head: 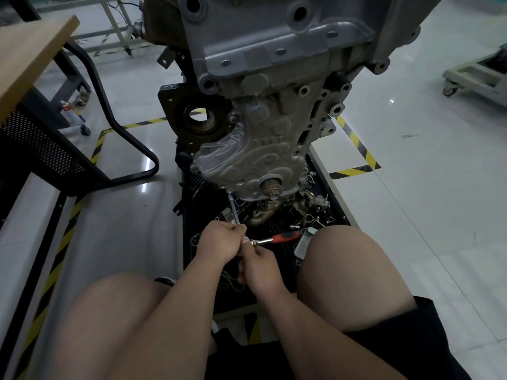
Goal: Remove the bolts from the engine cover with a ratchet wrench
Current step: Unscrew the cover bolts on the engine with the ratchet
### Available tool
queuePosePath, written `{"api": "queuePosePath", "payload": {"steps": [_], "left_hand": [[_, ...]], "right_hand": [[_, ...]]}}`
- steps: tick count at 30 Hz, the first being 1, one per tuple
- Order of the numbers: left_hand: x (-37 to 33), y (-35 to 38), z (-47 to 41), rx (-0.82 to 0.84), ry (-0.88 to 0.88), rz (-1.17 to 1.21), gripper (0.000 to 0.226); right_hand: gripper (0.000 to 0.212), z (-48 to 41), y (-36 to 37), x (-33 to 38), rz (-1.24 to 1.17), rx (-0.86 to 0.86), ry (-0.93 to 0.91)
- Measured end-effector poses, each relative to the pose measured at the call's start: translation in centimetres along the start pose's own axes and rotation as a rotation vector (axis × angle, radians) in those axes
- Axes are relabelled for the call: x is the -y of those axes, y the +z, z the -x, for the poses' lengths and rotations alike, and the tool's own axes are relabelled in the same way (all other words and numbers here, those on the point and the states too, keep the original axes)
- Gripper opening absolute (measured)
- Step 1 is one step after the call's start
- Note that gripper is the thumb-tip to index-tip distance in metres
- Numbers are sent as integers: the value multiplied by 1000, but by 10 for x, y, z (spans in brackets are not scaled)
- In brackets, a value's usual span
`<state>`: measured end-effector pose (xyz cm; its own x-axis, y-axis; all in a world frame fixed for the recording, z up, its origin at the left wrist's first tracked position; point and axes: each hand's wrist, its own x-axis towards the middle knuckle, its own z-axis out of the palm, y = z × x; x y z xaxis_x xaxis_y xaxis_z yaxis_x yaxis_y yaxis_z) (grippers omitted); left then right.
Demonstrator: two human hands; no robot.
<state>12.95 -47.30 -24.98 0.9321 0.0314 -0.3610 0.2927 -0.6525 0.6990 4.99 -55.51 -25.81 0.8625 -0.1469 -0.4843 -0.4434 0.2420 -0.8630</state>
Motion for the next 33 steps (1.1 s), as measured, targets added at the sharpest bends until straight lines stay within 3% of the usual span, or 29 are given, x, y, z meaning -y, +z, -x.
{"api": "queuePosePath", "payload": {"steps": [5,9,17,21,24,33], "left_hand": [[0,1,-1,2,0,10,36],[-1,0,0,-2,6,-10,35],[-7,-1,2,60,-13,38,40],[-9,-1,4,80,-36,58,42],[-10,-2,5,90,-46,46,38],[-9,-3,4,51,-41,10,38]], "right_hand": [[47,-2,-4,-3,220,-137,-155],[41,-3,-6,-4,300,-140,-182],[45,0,-1,0,1,-6,-59],[54,0,2,5,-156,53,107],[50,0,5,8,-336,97,260],[55,3,5,11,-585,227,432]]}}
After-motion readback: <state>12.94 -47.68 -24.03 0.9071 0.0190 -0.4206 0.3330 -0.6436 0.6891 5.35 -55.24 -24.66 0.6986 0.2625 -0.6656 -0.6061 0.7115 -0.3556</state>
